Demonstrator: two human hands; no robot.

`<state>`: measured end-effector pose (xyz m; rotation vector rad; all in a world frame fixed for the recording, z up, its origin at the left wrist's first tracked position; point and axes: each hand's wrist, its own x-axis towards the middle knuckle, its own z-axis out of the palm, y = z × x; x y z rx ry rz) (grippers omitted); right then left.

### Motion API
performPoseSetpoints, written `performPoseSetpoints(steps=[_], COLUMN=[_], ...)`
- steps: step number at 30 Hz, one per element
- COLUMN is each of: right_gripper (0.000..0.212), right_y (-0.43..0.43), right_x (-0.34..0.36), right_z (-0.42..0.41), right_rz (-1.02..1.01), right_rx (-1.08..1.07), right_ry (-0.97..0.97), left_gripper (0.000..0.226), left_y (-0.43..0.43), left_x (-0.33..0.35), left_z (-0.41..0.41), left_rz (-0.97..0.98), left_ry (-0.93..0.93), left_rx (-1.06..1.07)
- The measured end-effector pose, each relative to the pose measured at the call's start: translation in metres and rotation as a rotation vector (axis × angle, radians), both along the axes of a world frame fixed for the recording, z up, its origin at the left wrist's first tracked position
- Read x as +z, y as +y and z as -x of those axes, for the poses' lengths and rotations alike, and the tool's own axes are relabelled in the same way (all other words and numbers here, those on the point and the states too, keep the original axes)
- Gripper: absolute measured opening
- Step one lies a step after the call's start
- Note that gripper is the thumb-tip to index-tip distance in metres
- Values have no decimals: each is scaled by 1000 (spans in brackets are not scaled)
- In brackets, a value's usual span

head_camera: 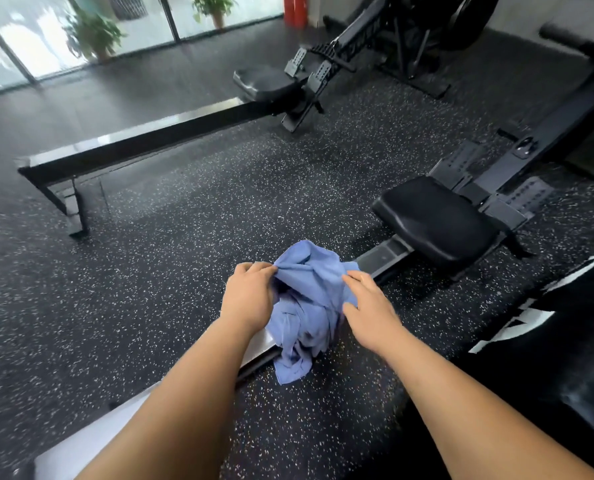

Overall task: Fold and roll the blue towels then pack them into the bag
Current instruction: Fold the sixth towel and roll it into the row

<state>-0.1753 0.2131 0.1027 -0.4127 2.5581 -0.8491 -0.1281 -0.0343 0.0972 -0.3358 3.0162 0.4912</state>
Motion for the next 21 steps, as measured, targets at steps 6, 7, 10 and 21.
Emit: performPoseSetpoints(steps=[6, 7, 10, 21], right_gripper=[61, 61, 62, 59], right_y=[6, 8, 15, 73], right_x=[90, 103, 139, 260], right_z=[-17, -21, -31, -83], right_rz=[44, 49, 70, 163], right_rx=[27, 32, 32, -49], right_ry=[134, 163, 256, 521], left_gripper=[42, 41, 36, 24], left_y=[4, 4, 5, 43], left_x=[73, 86, 124, 252], left_z=[-34, -39, -53, -93], left_rz=[-14, -19, -47, -236], left_ry=[134, 151, 227, 490], left_rx=[32, 34, 58, 121])
